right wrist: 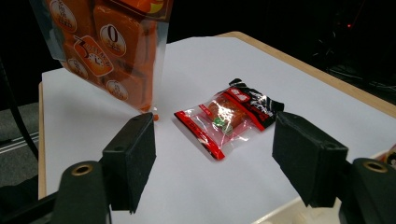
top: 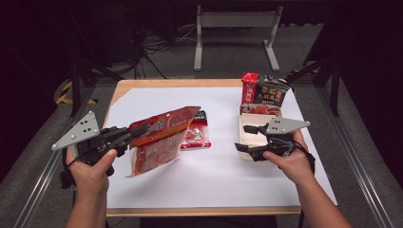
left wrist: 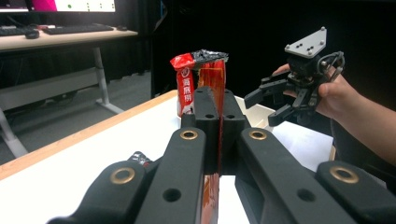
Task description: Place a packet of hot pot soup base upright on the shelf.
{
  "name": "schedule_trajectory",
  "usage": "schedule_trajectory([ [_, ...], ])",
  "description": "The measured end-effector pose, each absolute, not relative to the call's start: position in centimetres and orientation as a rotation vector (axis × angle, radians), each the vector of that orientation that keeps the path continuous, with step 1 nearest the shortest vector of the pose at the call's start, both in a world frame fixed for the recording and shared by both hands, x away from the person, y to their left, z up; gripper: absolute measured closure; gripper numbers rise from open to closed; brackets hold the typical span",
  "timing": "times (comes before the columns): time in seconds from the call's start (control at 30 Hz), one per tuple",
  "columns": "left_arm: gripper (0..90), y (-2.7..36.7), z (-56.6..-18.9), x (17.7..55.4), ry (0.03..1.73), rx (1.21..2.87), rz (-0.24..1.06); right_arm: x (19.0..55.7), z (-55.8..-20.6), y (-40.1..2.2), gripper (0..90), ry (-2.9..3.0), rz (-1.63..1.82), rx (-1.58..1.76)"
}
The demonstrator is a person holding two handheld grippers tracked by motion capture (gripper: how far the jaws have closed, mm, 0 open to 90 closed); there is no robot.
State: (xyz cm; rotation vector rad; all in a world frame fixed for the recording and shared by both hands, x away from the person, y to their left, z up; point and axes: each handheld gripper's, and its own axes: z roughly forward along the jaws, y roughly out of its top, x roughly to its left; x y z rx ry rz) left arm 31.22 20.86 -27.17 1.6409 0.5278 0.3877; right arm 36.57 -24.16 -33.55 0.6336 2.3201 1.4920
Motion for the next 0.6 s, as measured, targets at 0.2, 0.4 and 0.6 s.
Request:
schedule_trajectory([
  [0.2,90.0,20.3,-26.9,31.1,0.494,1.637,0.376,36.7,-33.6,-22.6,27.5,2.342,1.535,0.59],
  [0.4,90.0,18.6,-26.6,31.0,0.43,1.644,0.345,36.7,-33.4,-20.9,25.6,2.367,1.593,0.52],
  [0.6,90.0,17.1,-26.4,30.9,0.385,1.646,0.322,36.8,-33.4,-19.5,24.0,2.389,1.637,0.455],
])
